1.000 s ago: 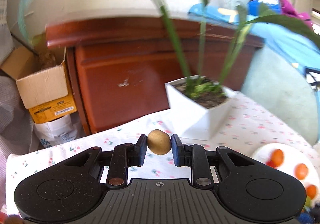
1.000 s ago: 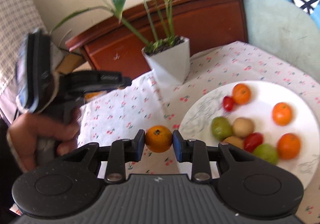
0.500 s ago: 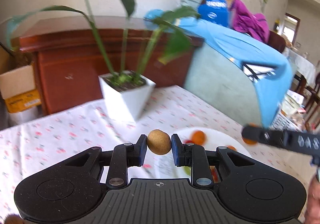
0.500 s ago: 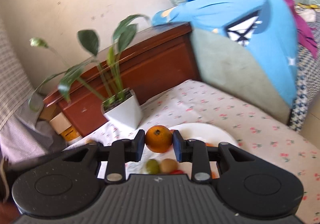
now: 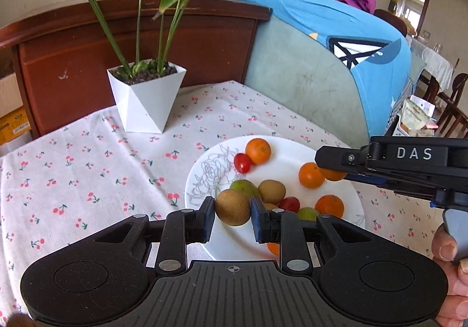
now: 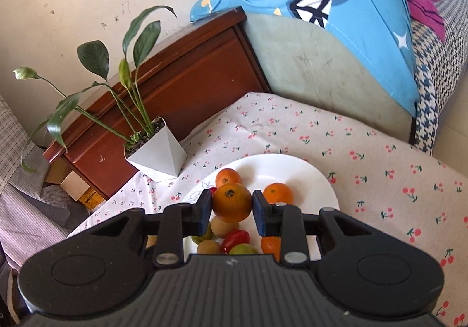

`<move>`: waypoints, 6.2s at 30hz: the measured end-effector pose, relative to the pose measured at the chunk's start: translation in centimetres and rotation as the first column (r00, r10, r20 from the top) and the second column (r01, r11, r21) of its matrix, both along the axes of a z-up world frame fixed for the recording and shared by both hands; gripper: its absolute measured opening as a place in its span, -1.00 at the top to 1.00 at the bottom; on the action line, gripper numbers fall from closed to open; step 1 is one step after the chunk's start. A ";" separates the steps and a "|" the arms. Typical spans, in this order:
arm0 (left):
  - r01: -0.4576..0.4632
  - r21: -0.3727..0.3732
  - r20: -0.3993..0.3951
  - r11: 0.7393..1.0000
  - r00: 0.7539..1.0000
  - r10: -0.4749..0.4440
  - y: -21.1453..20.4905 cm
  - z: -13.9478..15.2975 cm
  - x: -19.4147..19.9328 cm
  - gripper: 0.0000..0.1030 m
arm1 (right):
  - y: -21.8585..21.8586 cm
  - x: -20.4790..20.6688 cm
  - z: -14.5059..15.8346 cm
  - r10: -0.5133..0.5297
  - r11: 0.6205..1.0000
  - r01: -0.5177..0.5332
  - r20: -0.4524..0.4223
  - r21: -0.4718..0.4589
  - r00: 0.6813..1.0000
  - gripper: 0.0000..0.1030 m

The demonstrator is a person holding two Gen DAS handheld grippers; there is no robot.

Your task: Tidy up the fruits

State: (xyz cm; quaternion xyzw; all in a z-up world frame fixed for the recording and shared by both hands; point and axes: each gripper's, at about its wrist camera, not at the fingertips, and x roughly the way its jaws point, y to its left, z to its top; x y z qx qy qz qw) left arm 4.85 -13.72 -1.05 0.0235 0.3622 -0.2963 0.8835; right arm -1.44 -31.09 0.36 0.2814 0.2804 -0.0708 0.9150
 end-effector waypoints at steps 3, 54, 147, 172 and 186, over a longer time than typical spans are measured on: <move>0.002 0.010 -0.013 1.000 1.000 -0.002 -0.2 -0.2 0.0 0.54 | 0.0 0.2 -0.5 -0.012 1.000 0.012 -0.017 0.001 1.000 0.43; -0.238 0.195 -0.131 0.951 0.955 0.266 1.8 1.4 -1.4 -0.85 | 2.1 -1.8 2.4 -0.169 0.973 0.128 -0.211 -0.192 0.963 -0.88; -0.387 0.317 -0.044 0.866 0.906 0.421 6.5 1.8 -3.5 -0.85 | 8.7 -3.1 -0.6 -0.068 0.955 -0.013 -0.264 -0.295 0.962 -0.93; -0.496 0.258 -0.071 0.829 0.846 0.528 13.5 2.2 -4.0 -0.85 | 17.4 -5.4 -3.4 0.290 0.884 -0.336 -0.182 -0.324 0.939 -0.93; -0.486 0.255 -0.074 0.836 0.852 0.518 13.5 2.0 -3.9 -0.85 | 18.5 -5.2 -6.1 0.326 0.836 -0.352 -0.135 -0.420 0.936 -0.98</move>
